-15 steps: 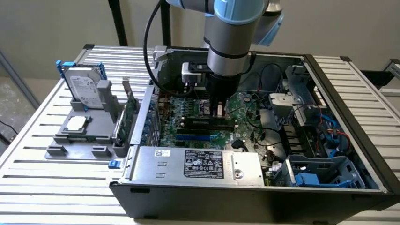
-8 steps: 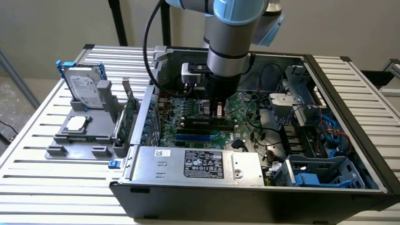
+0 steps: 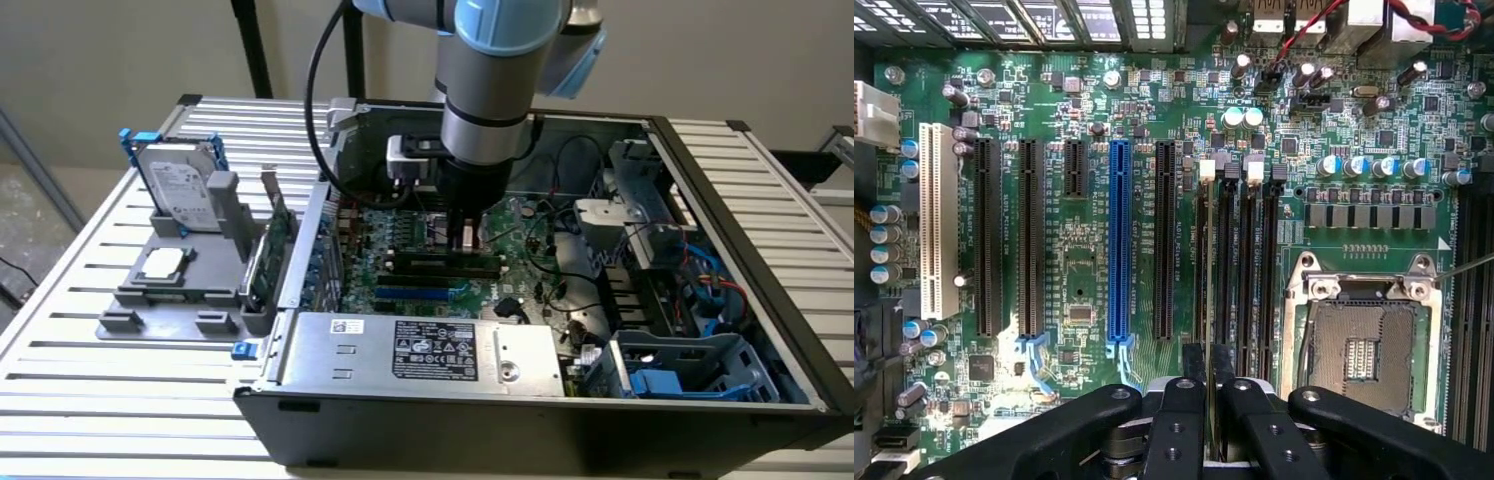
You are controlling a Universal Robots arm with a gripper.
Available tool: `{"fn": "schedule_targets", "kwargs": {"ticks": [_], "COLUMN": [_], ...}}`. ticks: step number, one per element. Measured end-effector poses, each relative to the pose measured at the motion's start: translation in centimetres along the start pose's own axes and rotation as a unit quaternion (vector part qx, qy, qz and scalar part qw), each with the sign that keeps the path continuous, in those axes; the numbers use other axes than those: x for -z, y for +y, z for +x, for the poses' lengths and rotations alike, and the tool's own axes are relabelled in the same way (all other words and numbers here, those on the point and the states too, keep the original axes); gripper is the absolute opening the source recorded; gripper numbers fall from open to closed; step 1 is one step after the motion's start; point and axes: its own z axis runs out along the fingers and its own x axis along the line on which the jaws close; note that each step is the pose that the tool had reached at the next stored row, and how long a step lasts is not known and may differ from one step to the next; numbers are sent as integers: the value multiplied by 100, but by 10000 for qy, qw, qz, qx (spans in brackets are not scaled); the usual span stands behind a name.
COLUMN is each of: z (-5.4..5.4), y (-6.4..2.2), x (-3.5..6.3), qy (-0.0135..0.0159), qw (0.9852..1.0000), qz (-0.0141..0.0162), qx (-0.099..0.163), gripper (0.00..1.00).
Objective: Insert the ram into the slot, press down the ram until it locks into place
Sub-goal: 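Insert the ram into the slot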
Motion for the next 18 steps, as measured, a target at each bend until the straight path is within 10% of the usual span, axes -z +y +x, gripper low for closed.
{"fn": "schedule_targets", "kwargs": {"ticks": [14,18], "z": [-4,-4], "y": [8,10], "x": [213,253], "qy": [1,-1], "qw": [10000,10000], "qz": [0,1], "qx": [0,0], "gripper": [22,11]}}
